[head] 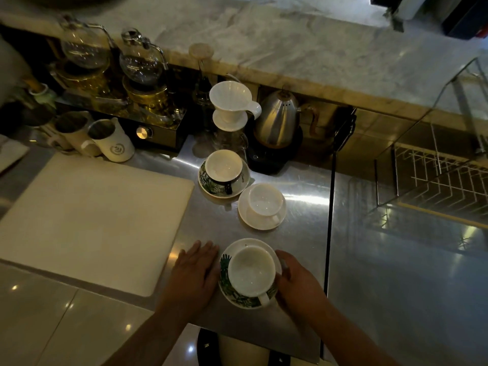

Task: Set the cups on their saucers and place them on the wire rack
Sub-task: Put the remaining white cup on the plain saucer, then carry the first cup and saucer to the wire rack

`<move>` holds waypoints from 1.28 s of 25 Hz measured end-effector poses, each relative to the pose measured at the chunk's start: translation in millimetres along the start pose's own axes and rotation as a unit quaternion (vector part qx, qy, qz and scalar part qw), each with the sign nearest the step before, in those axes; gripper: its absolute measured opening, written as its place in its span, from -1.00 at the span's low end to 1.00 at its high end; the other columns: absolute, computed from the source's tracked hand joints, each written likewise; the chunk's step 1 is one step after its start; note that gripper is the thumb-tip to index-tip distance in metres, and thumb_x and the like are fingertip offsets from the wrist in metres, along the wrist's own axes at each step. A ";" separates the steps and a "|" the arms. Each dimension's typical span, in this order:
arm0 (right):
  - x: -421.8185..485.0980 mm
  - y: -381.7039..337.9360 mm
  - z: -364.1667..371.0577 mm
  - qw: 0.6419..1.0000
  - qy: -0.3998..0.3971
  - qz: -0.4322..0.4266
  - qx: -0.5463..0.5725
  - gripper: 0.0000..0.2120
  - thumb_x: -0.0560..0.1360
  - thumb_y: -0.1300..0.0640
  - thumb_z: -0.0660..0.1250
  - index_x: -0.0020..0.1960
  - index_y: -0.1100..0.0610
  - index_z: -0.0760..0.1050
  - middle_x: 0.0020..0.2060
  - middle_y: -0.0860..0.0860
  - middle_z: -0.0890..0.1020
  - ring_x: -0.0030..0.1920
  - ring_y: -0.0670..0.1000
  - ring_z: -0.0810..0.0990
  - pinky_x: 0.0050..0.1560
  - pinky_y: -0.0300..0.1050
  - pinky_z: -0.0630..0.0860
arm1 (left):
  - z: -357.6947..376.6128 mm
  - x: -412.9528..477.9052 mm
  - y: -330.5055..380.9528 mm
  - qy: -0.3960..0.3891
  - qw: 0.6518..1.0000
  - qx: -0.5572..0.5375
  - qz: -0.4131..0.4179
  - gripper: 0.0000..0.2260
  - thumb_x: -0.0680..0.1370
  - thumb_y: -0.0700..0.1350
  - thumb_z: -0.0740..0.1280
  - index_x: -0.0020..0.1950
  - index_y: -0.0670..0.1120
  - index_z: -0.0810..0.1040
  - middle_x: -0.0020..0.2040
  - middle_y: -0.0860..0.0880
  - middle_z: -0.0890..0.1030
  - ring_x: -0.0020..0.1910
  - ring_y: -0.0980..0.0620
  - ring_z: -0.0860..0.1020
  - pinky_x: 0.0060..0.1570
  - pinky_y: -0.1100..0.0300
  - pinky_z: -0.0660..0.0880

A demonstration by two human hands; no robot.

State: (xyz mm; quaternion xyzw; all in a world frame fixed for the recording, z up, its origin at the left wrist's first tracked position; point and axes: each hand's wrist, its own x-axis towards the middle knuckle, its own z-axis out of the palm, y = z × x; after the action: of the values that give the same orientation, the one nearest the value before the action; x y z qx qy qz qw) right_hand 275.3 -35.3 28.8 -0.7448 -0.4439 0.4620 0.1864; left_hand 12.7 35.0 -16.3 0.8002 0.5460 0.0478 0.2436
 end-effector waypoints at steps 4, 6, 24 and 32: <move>-3.2 -1.5 1.9 1.000 -0.010 -0.008 0.021 -0.60 0.56 -0.12 0.33 0.36 -0.35 0.33 0.04 -0.17 0.68 -0.09 -0.12 0.69 -0.12 -0.14 0.63 | -5.5 -3.6 9.8 0.000 0.999 0.016 0.032 -0.39 0.59 0.29 0.09 0.45 -0.06 0.50 0.39 -0.10 0.58 0.38 -0.14 0.51 0.38 -0.05 0.38; -3.7 1.3 2.4 1.000 -0.007 0.000 0.017 -0.59 0.57 -0.02 0.34 0.37 -0.28 0.37 0.08 -0.14 0.69 -0.05 -0.10 0.68 -0.10 -0.12 0.62 | -8.2 -2.3 11.4 0.014 0.999 0.028 0.037 -0.47 0.57 0.26 0.18 0.40 -0.03 0.54 0.31 -0.06 0.63 0.26 -0.11 0.58 0.24 -0.03 0.50; -6.0 8.0 9.6 0.998 0.023 0.038 0.040 -0.63 0.51 0.18 0.29 0.23 -0.16 0.46 0.03 -0.15 0.67 0.01 -0.13 0.63 -0.12 -0.22 0.54 | -15.1 7.1 27.6 -0.123 0.967 -0.193 -0.111 -0.64 0.45 0.34 0.24 0.18 0.65 0.25 0.13 0.24 0.66 0.13 0.07 0.64 -0.07 0.16 0.47; -24.5 8.7 -15.5 0.997 0.020 0.048 0.063 -0.64 0.49 0.20 0.29 0.21 -0.13 0.49 0.01 -0.08 0.68 -0.12 -0.11 0.67 -0.27 -0.31 0.49 | -18.5 3.0 51.7 -0.136 0.964 -0.195 -0.116 -0.60 0.41 0.31 0.29 0.17 0.62 0.25 -0.07 0.32 0.61 -0.02 0.19 0.63 -0.14 0.26 0.47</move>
State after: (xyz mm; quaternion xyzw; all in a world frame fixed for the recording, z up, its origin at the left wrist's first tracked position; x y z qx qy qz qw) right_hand 288.5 -58.4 43.4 -0.7609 -0.3739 0.4827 0.2195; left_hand 51.5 29.2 22.2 0.6672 0.5770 0.0156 0.4707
